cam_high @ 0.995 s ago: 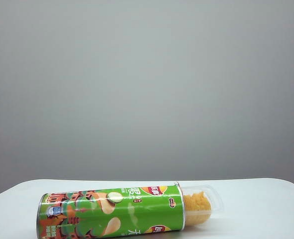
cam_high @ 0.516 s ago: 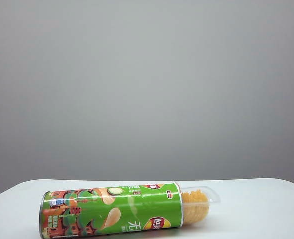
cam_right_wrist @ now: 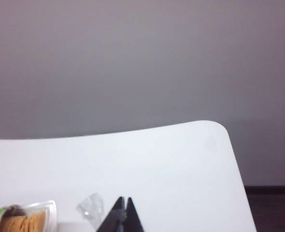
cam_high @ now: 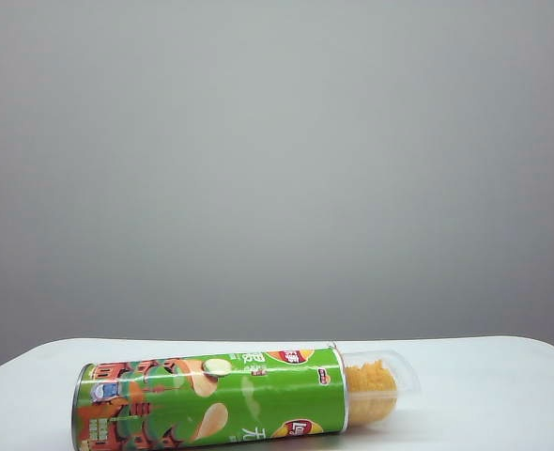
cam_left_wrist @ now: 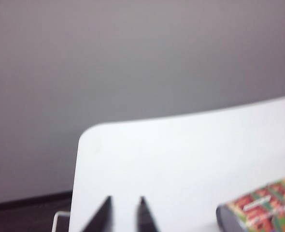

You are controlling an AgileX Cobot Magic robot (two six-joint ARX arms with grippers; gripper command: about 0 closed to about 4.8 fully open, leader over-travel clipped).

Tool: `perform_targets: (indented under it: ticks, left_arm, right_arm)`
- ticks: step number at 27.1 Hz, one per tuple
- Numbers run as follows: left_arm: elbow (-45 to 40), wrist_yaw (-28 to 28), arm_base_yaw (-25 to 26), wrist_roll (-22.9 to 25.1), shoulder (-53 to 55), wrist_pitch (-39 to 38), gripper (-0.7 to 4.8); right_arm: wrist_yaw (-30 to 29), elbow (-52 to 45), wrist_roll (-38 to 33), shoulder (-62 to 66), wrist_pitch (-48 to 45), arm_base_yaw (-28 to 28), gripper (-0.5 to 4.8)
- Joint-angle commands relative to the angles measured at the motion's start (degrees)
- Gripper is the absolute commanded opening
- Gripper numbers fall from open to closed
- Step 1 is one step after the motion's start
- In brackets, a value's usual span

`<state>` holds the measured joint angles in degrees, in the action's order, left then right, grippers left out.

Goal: Pick up the green tub of chips from the desk, pull out the transparent container with the chips inside partially, and then place the chips back on the desk.

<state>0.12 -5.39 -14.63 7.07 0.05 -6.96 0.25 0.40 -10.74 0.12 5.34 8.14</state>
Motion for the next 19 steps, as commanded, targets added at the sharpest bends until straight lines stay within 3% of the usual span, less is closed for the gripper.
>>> perform_targets:
  ticks: [1,6,9,12,19]
  left_arm:
    - [0.2,0.1,0.1,2.3,0.0,-2.2,0.11]
    - [0.2,0.1,0.1,3.4,0.0,-3.4,-0.06]
    - [0.2,1.0,0.1,1.0,0.0,-3.4,-0.05]
    - [0.2,6.8,0.0,1.0,0.0,-3.7,0.46]
    - [0.2,6.1,0.1,0.9,0.0,-3.8,0.48]
  right_arm:
    - [0.0,-0.3,0.7,0.0,-0.4,0.0,-0.05]
    - [0.3,-0.3,0.7,0.0,2.7,0.0,-0.05]
    - [1.1,-0.3,0.6,0.1,5.1,0.0,-0.05]
    - [1.1,-0.3,0.7,0.0,5.2,0.0,-0.05]
    - [1.1,-0.3,0.6,0.0,5.1,0.0,-0.05]
